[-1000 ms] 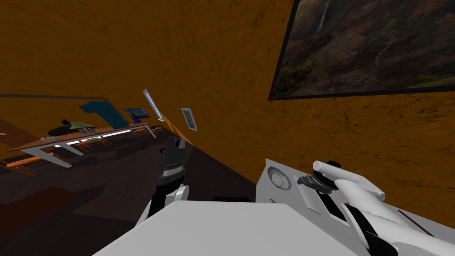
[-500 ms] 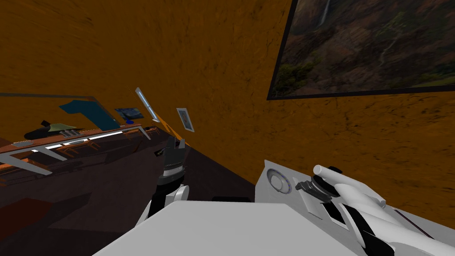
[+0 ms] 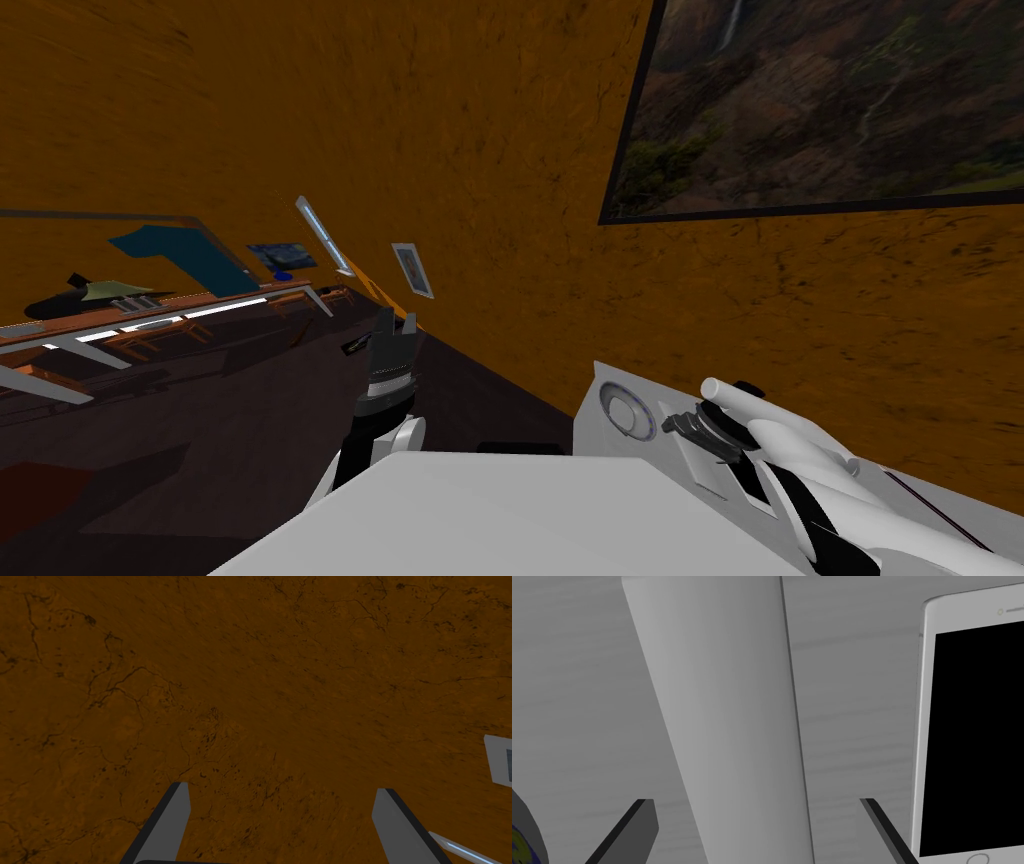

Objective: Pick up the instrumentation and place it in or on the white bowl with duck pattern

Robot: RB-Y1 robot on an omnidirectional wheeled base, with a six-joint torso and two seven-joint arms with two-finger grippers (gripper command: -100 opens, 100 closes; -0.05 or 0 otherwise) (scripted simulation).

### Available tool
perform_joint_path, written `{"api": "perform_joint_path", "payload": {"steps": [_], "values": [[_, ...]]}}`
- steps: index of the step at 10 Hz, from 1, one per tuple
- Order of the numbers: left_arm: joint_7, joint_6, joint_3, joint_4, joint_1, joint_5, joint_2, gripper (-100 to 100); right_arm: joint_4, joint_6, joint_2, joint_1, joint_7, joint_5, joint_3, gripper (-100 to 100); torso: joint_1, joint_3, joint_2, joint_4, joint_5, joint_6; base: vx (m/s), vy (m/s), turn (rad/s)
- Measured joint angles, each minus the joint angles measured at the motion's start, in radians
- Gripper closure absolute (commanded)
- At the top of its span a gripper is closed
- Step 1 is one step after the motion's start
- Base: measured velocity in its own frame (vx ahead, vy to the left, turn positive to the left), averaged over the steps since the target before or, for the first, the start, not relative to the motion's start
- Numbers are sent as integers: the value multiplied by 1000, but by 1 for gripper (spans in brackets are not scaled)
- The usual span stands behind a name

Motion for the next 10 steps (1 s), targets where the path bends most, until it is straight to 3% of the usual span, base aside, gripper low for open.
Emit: {"api": "perform_joint_path", "payload": {"steps": [1, 5, 6, 7, 10], "values": [[0, 0, 0, 0, 0, 0, 0, 0, 2, -5, 1, 0, 2, 0, 0, 100, 1, 1, 1, 0, 0, 0, 0, 0, 0], [0, 0, 0, 0, 0, 0, 0, 0, 1, -4, 1, 0, 3, 0, 0, 100, 0, 2, 3, 1, 0, 1, 0, 0, 0], [0, 0, 0, 0, 0, 0, 0, 0, 2, -4, 1, 0, 3, 0, 0, 0, 0, 2, 3, 1, 0, 1, 0, 0, 0], [0, 0, 0, 0, 0, 0, 0, 0, 2, -4, 1, 0, 3, 0, 0, 100, 0, 2, 3, 1, 0, 1, -38, 13, 59], [0, 0, 0, 0, 0, 0, 0, 0, -12, 32, -23, -10, -9, -6, -1, 100, 2, 4, 6, 1, 1, 1, -36, 12, 22]]}}
